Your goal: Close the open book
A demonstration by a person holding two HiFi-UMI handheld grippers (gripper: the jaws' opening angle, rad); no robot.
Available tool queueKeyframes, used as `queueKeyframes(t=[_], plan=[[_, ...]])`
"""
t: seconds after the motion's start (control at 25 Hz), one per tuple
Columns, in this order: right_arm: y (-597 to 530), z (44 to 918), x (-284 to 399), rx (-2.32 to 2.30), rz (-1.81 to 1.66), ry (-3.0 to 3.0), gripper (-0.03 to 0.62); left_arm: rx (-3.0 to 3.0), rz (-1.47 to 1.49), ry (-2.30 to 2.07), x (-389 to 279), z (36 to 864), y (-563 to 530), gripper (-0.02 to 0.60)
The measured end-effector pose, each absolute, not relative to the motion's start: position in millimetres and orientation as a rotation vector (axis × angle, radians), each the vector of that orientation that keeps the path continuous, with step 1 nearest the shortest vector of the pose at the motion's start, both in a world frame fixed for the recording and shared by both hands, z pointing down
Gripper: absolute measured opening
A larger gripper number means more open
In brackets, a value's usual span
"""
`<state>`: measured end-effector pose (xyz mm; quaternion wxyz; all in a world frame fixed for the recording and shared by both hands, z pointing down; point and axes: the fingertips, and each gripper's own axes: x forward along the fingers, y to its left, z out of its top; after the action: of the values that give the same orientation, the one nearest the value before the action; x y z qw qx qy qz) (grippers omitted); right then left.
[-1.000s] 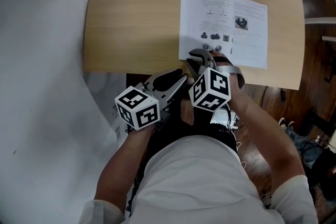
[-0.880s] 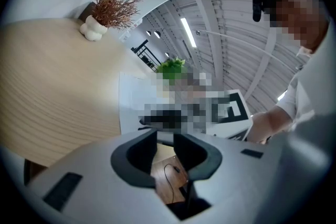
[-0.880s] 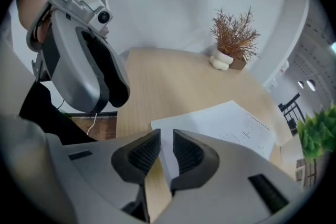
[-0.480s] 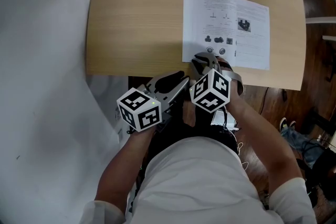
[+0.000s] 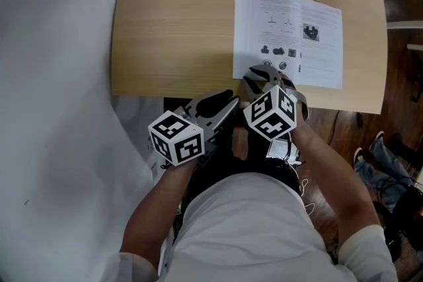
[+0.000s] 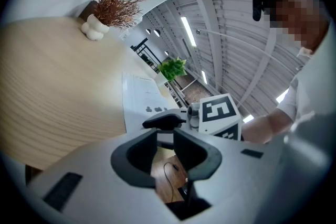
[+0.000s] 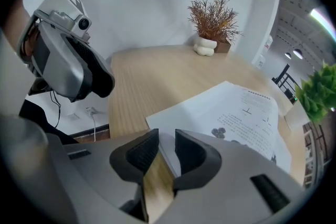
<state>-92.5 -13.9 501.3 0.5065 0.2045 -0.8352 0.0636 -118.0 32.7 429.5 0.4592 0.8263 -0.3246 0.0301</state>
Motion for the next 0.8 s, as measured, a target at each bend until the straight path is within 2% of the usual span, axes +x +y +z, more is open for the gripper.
queueKeyframes(t=[0.6, 0.8], plan=[[-15.1, 500.8, -92.4, 0.517, 0.281, -2.068, 0.077, 2.044, 0.093, -0.760, -114.9, 430.7, 31.1, 0.072], [-12.0, 499.8, -93.7, 0.508, 0.327, -2.096, 0.037, 2.040, 0.097, -0.756, -115.4, 431.9, 31.3, 0.072]])
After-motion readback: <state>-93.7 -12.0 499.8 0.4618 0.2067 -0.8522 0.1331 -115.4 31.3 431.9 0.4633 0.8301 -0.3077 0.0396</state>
